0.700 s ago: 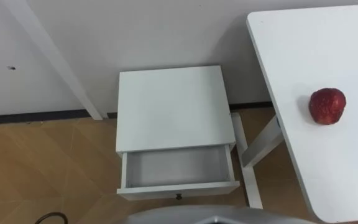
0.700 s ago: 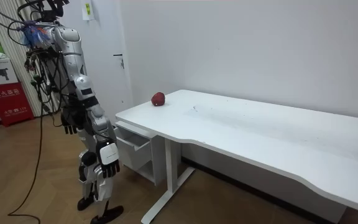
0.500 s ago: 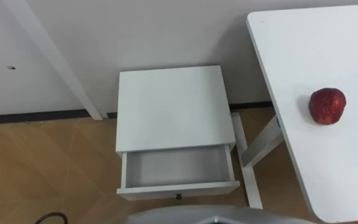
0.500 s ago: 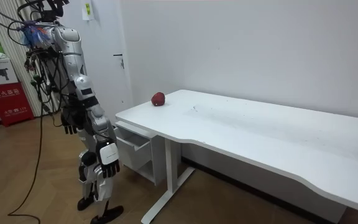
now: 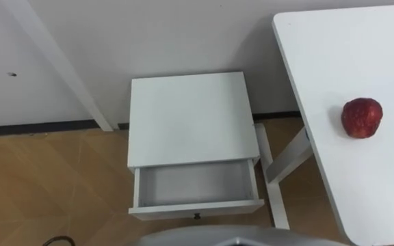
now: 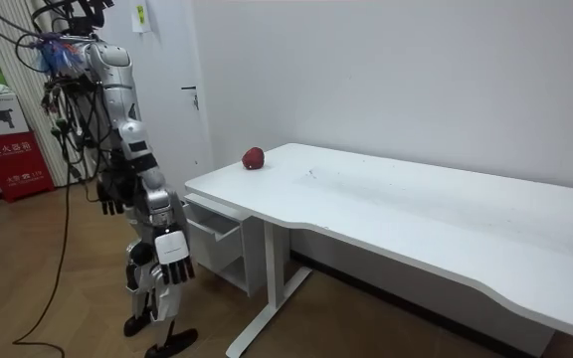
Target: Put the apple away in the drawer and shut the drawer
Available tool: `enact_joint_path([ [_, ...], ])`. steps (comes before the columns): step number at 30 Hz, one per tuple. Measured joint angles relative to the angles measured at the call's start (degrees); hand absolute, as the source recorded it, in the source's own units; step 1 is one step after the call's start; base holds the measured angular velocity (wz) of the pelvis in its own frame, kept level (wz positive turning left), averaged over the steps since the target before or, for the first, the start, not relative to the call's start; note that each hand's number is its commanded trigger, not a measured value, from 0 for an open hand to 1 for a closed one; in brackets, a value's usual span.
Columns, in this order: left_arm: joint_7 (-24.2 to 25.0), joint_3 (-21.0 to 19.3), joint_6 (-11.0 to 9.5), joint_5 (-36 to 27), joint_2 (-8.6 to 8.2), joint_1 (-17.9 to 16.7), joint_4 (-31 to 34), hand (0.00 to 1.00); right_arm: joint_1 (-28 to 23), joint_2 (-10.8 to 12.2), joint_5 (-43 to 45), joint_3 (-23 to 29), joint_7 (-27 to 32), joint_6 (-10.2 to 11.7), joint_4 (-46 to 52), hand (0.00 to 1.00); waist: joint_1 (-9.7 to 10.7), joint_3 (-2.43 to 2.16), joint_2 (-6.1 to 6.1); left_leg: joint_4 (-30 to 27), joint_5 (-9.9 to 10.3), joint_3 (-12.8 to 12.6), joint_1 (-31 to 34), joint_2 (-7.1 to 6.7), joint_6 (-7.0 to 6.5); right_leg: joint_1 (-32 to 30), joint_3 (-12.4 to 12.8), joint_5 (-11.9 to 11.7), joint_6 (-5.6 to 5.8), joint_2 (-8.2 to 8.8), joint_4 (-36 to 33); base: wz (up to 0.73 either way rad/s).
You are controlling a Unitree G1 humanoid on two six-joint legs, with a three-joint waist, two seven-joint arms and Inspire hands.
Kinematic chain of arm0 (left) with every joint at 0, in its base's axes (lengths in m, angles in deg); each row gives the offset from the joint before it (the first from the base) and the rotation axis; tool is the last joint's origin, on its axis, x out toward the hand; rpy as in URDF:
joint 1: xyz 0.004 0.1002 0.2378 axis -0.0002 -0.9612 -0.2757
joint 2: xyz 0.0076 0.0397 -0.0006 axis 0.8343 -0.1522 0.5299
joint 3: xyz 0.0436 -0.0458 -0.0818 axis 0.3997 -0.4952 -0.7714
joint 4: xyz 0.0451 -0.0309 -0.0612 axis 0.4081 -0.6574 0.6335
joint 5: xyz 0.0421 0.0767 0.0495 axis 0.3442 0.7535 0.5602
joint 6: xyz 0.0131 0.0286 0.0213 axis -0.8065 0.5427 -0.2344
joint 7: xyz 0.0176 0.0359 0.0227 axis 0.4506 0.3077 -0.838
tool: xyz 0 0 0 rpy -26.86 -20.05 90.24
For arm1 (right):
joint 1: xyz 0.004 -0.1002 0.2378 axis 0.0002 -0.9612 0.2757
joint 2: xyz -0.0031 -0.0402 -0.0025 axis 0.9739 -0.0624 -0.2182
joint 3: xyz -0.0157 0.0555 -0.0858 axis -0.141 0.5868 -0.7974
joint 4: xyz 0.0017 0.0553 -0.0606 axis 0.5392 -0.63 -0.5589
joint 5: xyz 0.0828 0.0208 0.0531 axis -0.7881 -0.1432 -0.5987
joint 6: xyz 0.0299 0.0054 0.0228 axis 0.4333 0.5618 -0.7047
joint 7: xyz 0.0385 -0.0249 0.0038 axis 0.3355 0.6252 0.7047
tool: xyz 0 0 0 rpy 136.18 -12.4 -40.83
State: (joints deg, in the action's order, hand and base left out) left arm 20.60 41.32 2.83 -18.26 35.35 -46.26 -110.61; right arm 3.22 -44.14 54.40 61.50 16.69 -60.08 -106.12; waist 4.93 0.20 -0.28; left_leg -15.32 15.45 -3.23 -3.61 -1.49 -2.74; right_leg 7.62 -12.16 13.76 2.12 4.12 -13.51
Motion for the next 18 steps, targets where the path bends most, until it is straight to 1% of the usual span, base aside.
enact_joint_path([
  [1, -0.2, -0.5, 0.0, 0.0, -0.05, -0.1, 0.0, 0.0, -0.2, 0.1, -2.1, 1.1, 0.6, 0.3, 0.0, 0.0, 0.2, 0.0, -0.01, 0.0, 0.0, 0.0, -0.2, -0.01, 0.0, 0.2, 0.1, 0.0, 0.0, -0.01, 0.0, 0.0],
  [3, -1.1, -1.8, -0.1, 0.0, -0.1, -0.5, 0.0, 0.0, -0.5, 0.2, -9.2, 4.7, 2.8, 0.8, 0.2, 0.0, 1.3, 0.01, -0.03, 0.1, 0.0, 0.1, -0.6, -0.02, -0.01, 0.6, 0.8, 0.0, 0.0, -0.06, 0.3, -0.02],
  [4, -1.2, -2.3, -0.2, 0.0, -0.1, -0.5, 0.0, 0.0, -0.5, 0.2, -11.1, 5.9, 3.3, 1.1, 0.3, 0.0, 1.5, -0.01, -0.01, 0.2, 0.0, 0.1, -0.6, -0.05, -0.01, 0.7, 1.0, 0.0, 0.0, -0.08, 0.5, -0.1],
  [6, -2.4, -2.9, -0.5, -1.2, -0.09, -0.9, 0.0, 0.0, -0.4, 0.2, -19.4, 10.6, 5.8, 2.2, 0.8, 0.0, 2.8, -0.03, 0.05, 0.2, 0.0, 0.1, -0.6, -0.12, 0.02, 0.8, 1.0, 0.0, 0.07, -0.15, 0.8, -0.05],
  [9, -3.4, -3.7, -1.0, -2.2, -0.16, -0.9, -0.1, 0.0, -0.4, 0.1, -26.1, 14.8, 9.6, 3.5, 2.8, 0.0, 4.0, -0.09, 0.01, 0.3, 0.0, 0.0, -0.7, -0.13, 0.05, 0.6, 1.1, 0.0, 0.07, -0.17, 0.6, -0.01],
  [11, -3.5, -3.7, -1.7, -2.2, -0.1, -1.1, -0.1, 0.0, -0.6, 0.1, -28.5, 15.4, 12.2, 4.6, 4.9, 0.0, 4.2, -0.14, -0.05, 0.3, 0.0, -0.6, -0.7, -0.07, 0.05, 0.4, 1.3, 0.0, 0.07, -0.17, 0.6, -0.08],
  [12, -3.5, -3.8, -1.9, -2.5, -0.12, -1.1, 0.0, 0.0, -0.9, 0.1, -30.2, 16.6, 13.8, 5.0, 7.0, 0.0, 4.2, -0.14, 0.01, 0.3, 0.0, -0.9, -0.7, -0.06, 0.05, 0.3, 1.5, 0.0, 0.08, -0.17, 0.6, -0.13],
  [13, -3.6, -3.9, -2.1, -2.7, -0.13, -1.2, 0.0, 0.0, -0.8, 0.1, -30.7, 17.4, 14.7, 5.1, 8.2, 0.0, 4.2, -0.25, -0.16, 0.4, 0.0, -1.1, -0.8, -0.08, 0.05, 0.3, 1.8, 0.0, 0.08, -0.16, 0.5, -0.14],
  [15, -4.4, -3.8, -3.0, -4.4, -0.11, -1.5, 0.1, 0.0, -0.6, 0.1, -32.5, 19.3, 18.8, 7.0, 13.0, 0.0, 4.2, -0.22, -0.03, 0.6, 0.0, -1.3, -0.9, -0.12, 0.02, 0.1, 2.1, 0.0, 0.09, -0.1, 0.3, -0.08],
  [16, -4.7, -3.8, -3.0, -4.7, -0.08, -1.5, 0.1, 0.0, -0.5, 0.1, -33.1, 19.3, 19.8, 7.6, 14.1, 0.0, 4.2, -0.25, -0.09, 0.6, 0.0, -1.3, -0.9, -0.11, 0.02, 0.0, 2.0, 0.0, 0.09, -0.09, 0.1, 0.0],
  [18, -4.8, -3.6, -3.1, -5.7, 0.03, -2.0, 0.5, 0.0, -0.4, 0.2, -35.5, 19.3, 24.0, 8.7, 20.7, 0.0, 4.2, -0.34, -0.2, 0.8, 0.0, -1.4, -0.9, -0.05, 0.01, -0.7, 2.1, 0.0, 0.1, -0.08, -0.2, -0.06],
])
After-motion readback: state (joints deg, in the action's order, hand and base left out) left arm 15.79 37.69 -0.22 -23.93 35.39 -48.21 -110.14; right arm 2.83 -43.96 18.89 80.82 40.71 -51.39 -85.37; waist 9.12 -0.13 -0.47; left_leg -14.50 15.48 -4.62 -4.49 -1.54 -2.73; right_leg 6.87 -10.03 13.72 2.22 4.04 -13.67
